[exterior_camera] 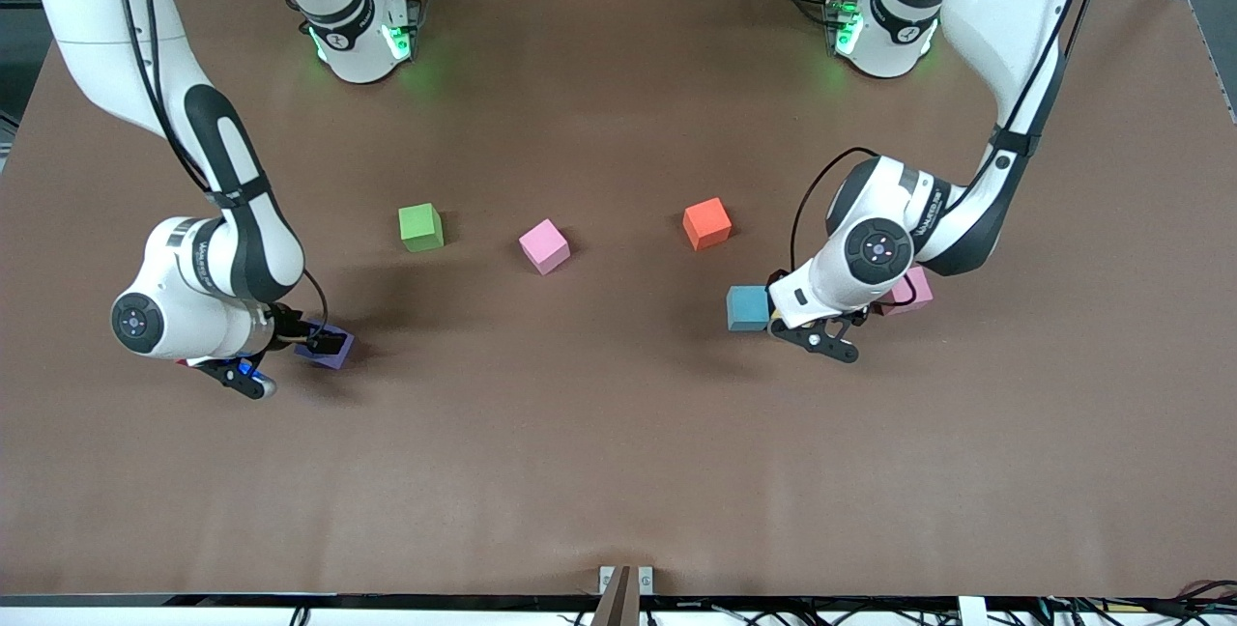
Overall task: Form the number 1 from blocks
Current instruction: 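Grasp the purple cube with the right gripper while the left gripper grasps yellow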
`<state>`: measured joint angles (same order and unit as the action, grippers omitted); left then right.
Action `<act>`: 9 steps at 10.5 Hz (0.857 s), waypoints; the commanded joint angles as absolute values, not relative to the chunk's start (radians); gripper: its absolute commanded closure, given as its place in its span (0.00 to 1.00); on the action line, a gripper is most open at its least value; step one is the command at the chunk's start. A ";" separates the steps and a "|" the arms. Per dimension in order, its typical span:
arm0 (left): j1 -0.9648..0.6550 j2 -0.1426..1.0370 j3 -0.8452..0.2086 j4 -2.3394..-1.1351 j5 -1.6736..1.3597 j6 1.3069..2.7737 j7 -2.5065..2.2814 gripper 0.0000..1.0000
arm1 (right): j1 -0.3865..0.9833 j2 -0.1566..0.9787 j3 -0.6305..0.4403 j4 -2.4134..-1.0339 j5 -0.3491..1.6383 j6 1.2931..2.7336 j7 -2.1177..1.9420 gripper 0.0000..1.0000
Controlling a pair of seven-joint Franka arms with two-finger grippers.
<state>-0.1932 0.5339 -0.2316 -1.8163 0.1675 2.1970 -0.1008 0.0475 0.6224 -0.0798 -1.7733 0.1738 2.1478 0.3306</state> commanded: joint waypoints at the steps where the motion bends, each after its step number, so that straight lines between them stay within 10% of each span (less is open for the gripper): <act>1: -0.202 0.540 -0.230 -1.812 0.206 2.191 -0.109 0.00 | 0.064 0.650 -0.094 -1.730 0.163 2.140 0.342 0.07; 5: -0.207 0.558 -0.230 -1.818 0.207 2.191 -0.120 0.00 | 0.069 0.653 -0.101 -1.718 0.164 2.132 0.338 0.54; 9: -0.209 0.575 -0.230 -1.810 0.206 2.194 -0.136 0.00 | 0.087 0.568 -0.101 -1.739 0.161 2.102 0.337 0.55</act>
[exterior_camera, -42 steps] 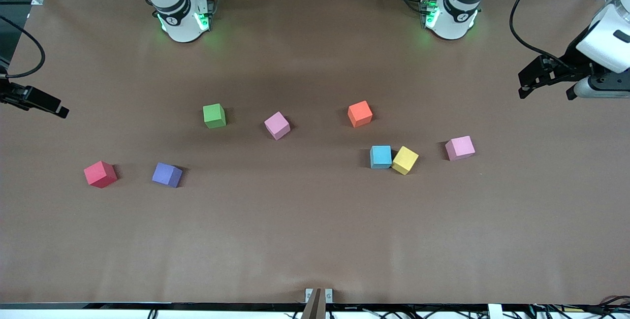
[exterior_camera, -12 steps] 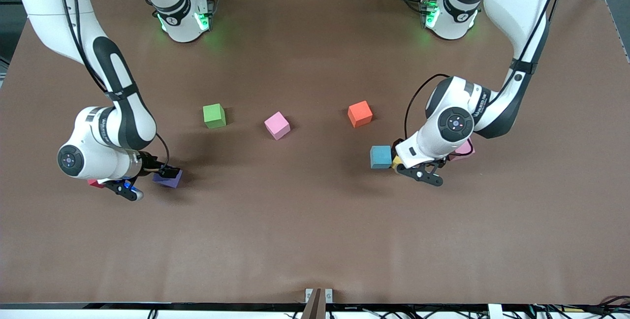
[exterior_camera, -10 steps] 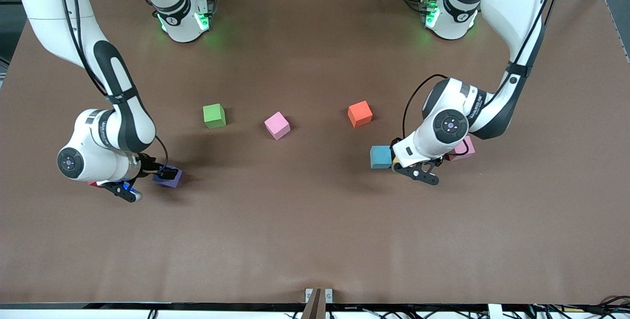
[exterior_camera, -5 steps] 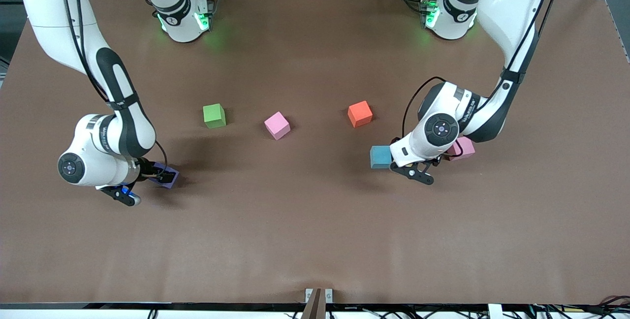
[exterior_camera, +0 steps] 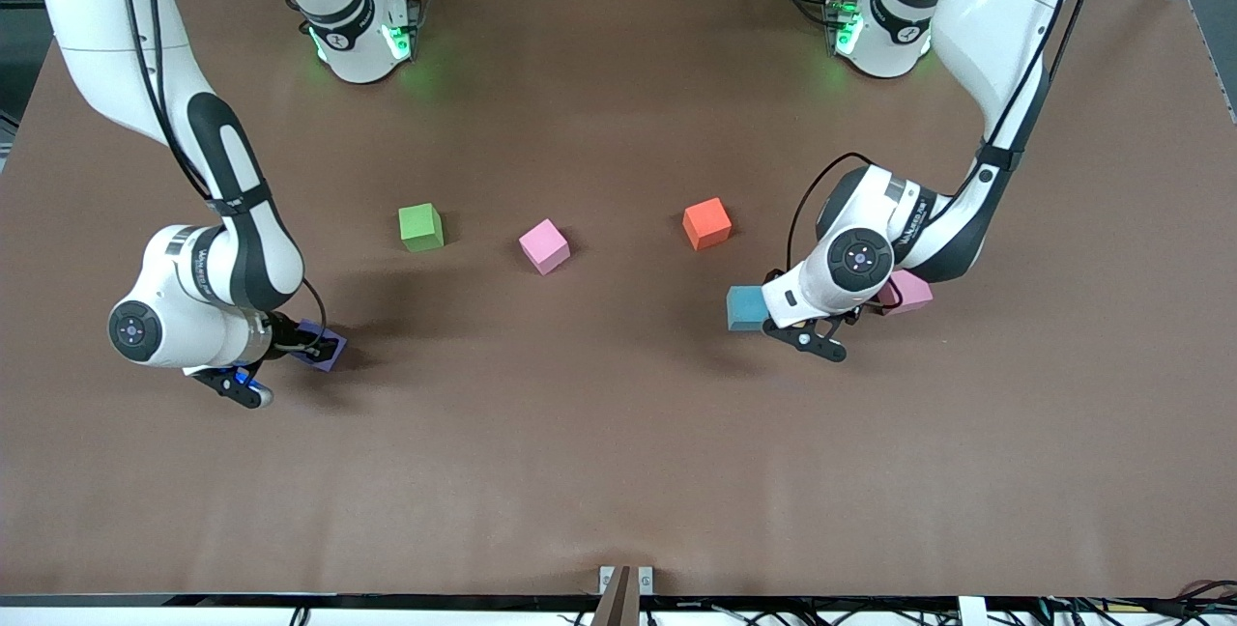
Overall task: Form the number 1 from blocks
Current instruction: 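Grasp the purple cube with the right gripper while the left gripper grasps yellow, then carry the purple cube with the right gripper to the table center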
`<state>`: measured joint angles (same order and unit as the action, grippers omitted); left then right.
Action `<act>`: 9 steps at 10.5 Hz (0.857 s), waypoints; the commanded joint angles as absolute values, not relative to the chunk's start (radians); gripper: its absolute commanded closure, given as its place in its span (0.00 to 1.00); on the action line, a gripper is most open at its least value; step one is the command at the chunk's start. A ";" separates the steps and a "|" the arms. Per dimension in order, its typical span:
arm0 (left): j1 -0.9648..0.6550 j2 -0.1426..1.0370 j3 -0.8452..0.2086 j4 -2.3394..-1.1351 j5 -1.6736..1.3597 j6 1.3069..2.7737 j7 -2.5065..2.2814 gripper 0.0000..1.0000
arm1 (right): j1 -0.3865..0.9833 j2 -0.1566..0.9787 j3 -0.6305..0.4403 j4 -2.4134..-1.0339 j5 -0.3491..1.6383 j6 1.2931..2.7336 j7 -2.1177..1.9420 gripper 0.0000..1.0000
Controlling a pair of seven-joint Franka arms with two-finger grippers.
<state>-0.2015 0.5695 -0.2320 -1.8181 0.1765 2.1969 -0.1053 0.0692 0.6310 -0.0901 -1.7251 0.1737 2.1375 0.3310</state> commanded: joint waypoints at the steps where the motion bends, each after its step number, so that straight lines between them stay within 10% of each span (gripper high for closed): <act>1: -0.210 0.584 -0.230 -1.806 0.206 2.197 -0.144 0.00 | 0.103 0.490 -0.101 -1.785 0.161 2.085 0.339 0.55; 6: -0.210 0.606 -0.232 -1.804 0.206 2.241 -0.172 0.04 | 0.340 0.211 -0.098 -1.992 0.160 2.098 0.340 0.56; 7: -0.203 0.606 -0.232 -1.804 0.196 2.249 -0.182 0.60 | 0.395 0.178 -0.097 -2.031 0.163 2.097 0.345 0.56; 8: -0.207 0.606 -0.232 -1.804 0.193 2.253 -0.228 0.95 | 0.452 0.158 -0.092 -2.070 0.169 2.098 0.351 0.57; 9: -0.212 0.606 -0.232 -1.804 0.196 2.253 -0.273 1.00 | 0.507 0.150 -0.092 -2.092 0.184 2.100 0.380 0.57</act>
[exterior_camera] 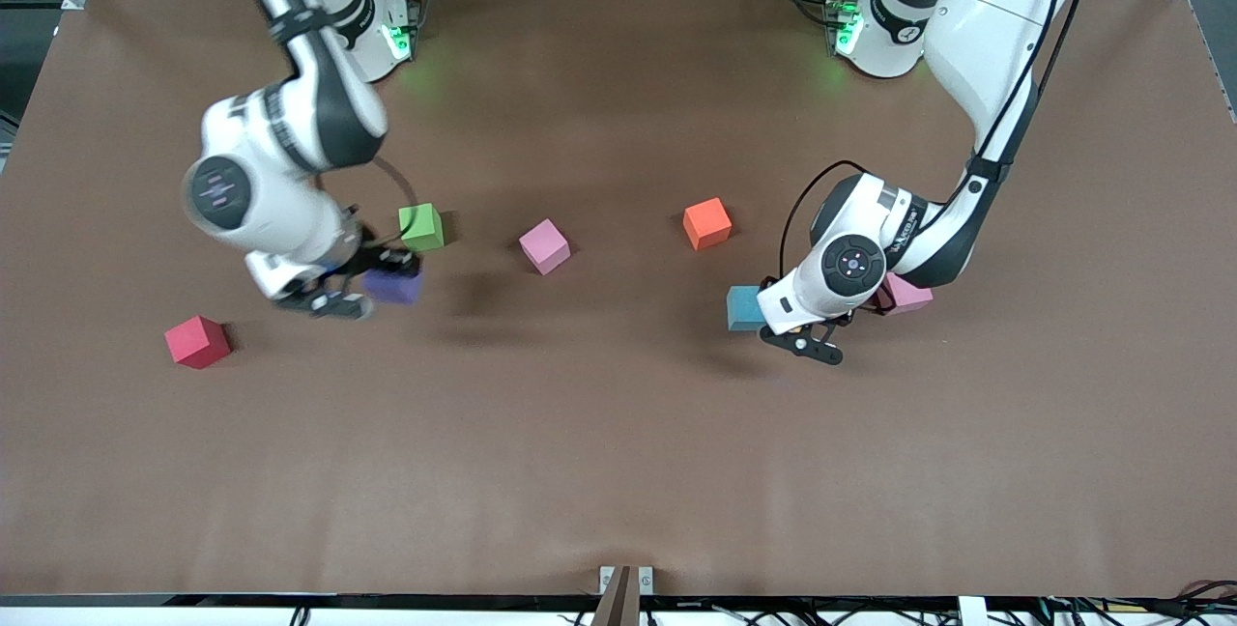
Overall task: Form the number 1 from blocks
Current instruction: 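Carry the purple cube with the right gripper to the table center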
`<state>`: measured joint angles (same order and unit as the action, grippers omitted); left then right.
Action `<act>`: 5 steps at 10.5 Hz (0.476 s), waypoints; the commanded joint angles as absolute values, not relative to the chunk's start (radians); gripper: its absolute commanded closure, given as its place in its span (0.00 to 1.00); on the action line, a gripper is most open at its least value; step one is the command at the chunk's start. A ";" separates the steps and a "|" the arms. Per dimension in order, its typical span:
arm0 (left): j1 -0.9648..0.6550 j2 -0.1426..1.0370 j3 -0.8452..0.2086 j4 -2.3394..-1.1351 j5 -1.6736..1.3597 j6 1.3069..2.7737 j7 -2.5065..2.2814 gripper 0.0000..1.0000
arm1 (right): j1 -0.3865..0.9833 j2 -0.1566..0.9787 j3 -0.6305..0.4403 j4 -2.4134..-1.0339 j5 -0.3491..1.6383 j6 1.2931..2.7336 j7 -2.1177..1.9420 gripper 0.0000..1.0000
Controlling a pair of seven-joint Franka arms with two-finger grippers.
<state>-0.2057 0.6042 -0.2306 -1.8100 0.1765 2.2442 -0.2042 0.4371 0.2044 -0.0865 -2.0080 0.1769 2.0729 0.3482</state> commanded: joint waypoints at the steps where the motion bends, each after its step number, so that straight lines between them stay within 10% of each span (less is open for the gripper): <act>1: -0.212 0.603 -0.232 -1.804 0.196 2.253 -0.294 1.00 | 0.572 0.152 -0.091 -2.108 0.219 2.111 0.435 0.57; 5: -0.199 0.534 -0.236 -1.799 0.192 2.247 -0.441 1.00 | 0.806 0.175 -0.091 -2.112 0.229 2.172 0.537 0.57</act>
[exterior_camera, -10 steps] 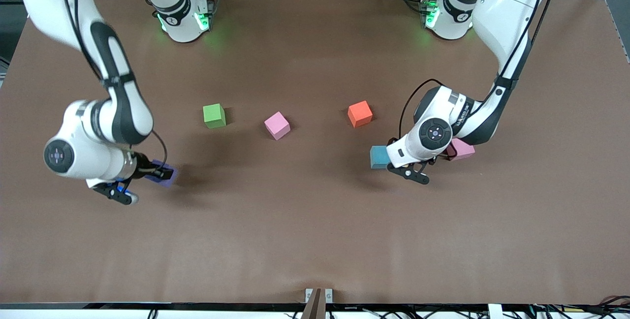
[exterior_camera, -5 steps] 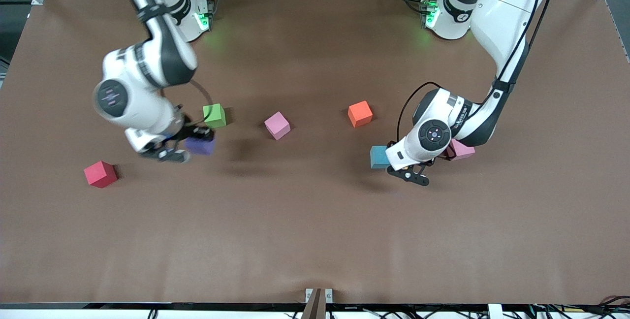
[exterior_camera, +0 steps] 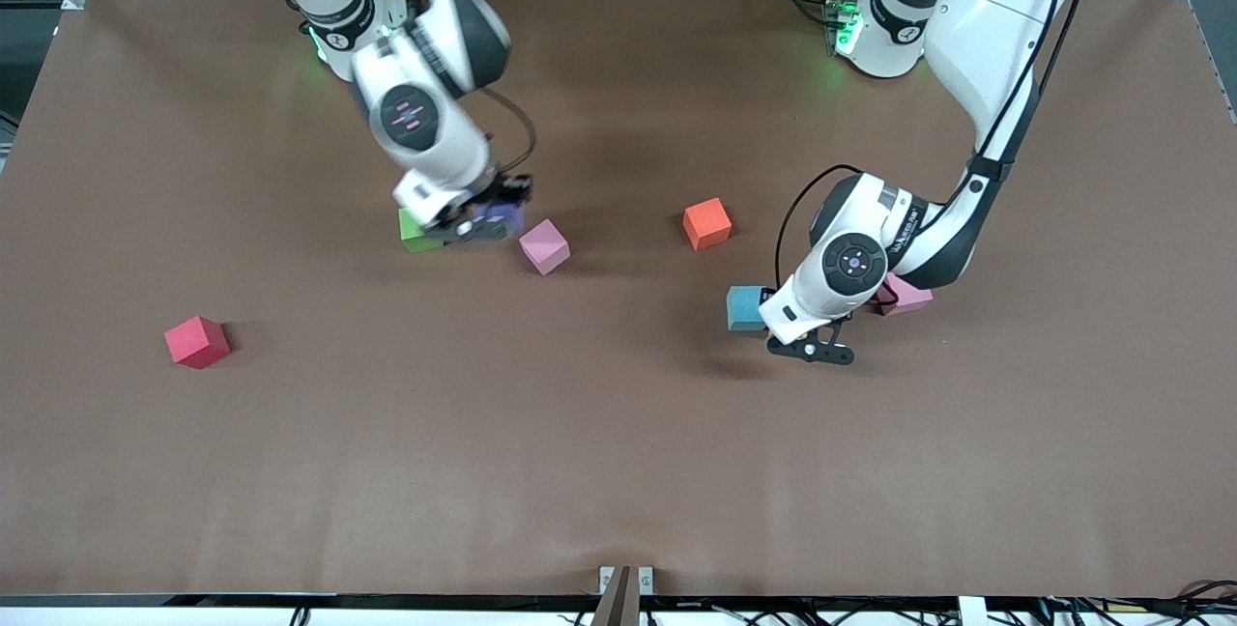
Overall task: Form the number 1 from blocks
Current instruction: 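Carry the purple cube with the right gripper to the table center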
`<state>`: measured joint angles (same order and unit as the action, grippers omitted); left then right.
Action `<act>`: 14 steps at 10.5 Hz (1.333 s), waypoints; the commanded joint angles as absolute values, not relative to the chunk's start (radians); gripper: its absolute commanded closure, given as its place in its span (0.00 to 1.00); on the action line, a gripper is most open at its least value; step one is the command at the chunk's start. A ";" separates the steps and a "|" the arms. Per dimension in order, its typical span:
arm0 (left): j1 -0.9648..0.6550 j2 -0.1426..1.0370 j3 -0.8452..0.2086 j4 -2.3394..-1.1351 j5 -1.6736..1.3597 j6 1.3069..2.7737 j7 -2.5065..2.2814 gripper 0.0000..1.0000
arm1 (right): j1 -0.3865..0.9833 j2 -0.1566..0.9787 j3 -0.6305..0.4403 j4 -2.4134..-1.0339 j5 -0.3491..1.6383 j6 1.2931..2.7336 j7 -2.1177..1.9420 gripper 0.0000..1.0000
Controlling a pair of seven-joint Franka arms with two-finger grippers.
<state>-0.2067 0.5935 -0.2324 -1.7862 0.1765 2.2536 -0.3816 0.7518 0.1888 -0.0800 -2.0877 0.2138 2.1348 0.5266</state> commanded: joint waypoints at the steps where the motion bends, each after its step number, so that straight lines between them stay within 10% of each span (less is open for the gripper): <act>1: -0.192 0.502 -0.238 -1.799 0.189 2.241 -0.455 1.00 | 0.842 0.193 -0.091 -2.111 0.229 2.216 0.548 0.57; 14: -0.187 0.440 -0.244 -1.801 0.123 2.212 -0.545 1.00 | 0.983 0.505 0.025 -1.950 0.282 2.398 0.854 0.52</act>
